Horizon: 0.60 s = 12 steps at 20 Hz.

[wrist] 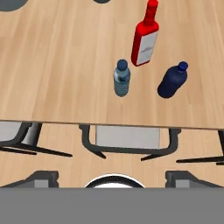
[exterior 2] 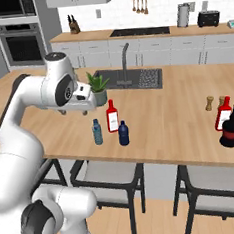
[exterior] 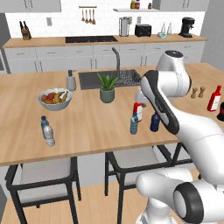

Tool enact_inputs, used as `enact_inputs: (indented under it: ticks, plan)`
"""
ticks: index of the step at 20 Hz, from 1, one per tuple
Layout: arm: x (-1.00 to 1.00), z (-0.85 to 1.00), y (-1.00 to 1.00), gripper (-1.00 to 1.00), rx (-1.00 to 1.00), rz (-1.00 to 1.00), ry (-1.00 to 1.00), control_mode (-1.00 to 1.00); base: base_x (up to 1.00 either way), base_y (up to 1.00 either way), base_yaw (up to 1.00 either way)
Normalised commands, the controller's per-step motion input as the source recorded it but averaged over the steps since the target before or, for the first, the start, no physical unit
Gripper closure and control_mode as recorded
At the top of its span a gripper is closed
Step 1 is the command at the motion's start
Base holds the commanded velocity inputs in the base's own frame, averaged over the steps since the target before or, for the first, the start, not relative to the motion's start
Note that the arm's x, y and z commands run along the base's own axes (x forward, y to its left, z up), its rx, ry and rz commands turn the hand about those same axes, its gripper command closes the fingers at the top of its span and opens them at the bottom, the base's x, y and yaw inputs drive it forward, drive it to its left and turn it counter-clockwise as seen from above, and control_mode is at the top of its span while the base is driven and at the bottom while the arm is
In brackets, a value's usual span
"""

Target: Move the plastic bottles in the middle to the plastics group, and the glass bottles in the middle to the glass group.

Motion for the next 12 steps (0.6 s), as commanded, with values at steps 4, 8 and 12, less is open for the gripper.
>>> enact_inputs:
  ticks: [4,8,12]
  plan:
    - [0.18,-0.23,-0.52,-1.00,0.00,0.00,0.00,-1.00,0.00,0.00,0.00]
    - [0.20,-0.24,-0.60,-1.00,0.00,0.00,0.00,-1.00,0.00,0.00,0.00]
    - [0.33,-0.31,-0.51,-1.00,0.00,0.00,0.00,-1.00,0.00,0.00,0.00]
